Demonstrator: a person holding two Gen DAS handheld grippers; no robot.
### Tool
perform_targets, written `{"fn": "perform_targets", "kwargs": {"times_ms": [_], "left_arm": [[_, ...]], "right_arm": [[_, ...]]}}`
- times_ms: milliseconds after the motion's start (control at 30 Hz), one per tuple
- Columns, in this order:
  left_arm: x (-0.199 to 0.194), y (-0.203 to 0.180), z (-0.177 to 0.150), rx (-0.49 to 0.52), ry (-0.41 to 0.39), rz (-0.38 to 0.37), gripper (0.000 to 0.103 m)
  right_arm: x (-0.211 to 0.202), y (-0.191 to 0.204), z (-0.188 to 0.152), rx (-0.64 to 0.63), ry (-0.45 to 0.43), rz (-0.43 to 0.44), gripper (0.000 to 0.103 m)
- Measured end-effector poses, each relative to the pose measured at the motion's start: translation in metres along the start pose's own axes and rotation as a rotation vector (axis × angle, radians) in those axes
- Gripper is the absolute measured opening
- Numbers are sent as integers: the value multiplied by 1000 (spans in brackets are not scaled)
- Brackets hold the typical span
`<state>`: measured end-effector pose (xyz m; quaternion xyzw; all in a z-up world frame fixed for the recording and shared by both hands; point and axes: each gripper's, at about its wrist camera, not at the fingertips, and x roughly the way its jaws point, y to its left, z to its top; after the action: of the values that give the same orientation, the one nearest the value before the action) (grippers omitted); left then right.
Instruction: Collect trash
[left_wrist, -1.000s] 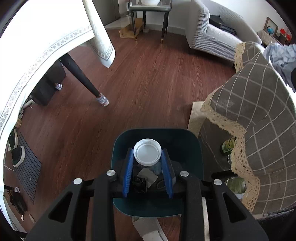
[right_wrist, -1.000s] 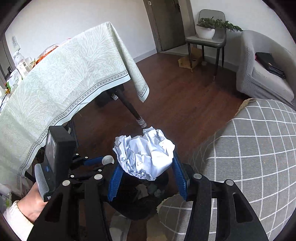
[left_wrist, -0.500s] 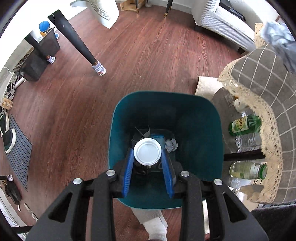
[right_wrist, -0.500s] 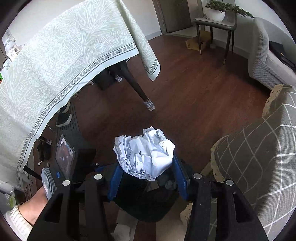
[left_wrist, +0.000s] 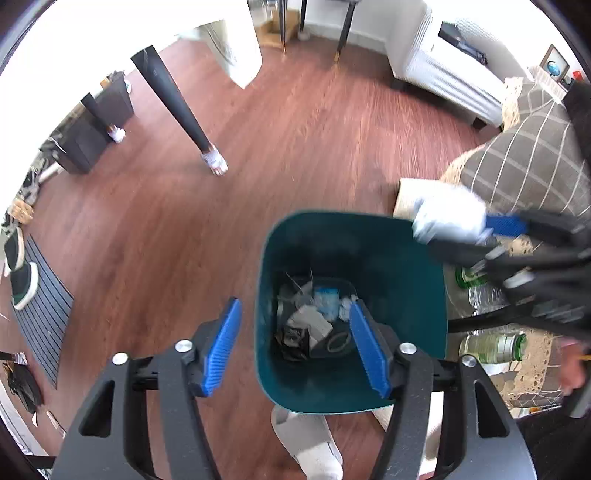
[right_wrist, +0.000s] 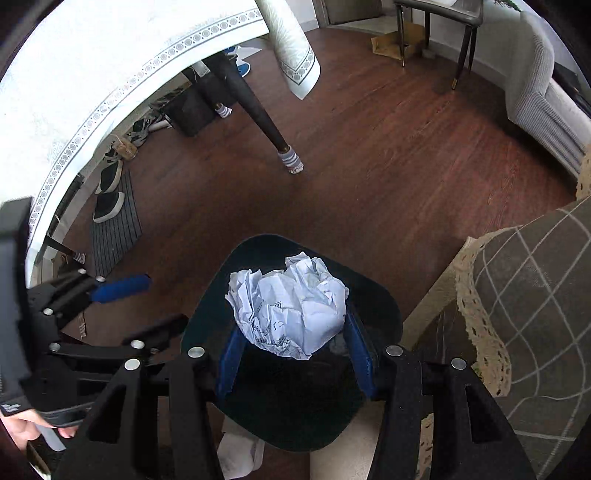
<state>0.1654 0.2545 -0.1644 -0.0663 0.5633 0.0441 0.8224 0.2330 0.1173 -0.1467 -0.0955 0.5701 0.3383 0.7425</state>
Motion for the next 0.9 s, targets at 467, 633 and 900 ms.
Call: {"fn": "perform_targets", "kwargs": {"times_ms": [467, 633, 900], "left_arm": [[-66, 8, 12, -25, -213, -1, 70], [-85, 6, 16, -17, -291, 18, 78], [-118, 5, 19, -57, -403, 21, 88]], "right_arm": [[76, 6, -32, -63, 195, -64, 54], [90, 3, -40, -71, 226, -67, 63], [83, 1, -43, -78, 209, -71, 68]]}}
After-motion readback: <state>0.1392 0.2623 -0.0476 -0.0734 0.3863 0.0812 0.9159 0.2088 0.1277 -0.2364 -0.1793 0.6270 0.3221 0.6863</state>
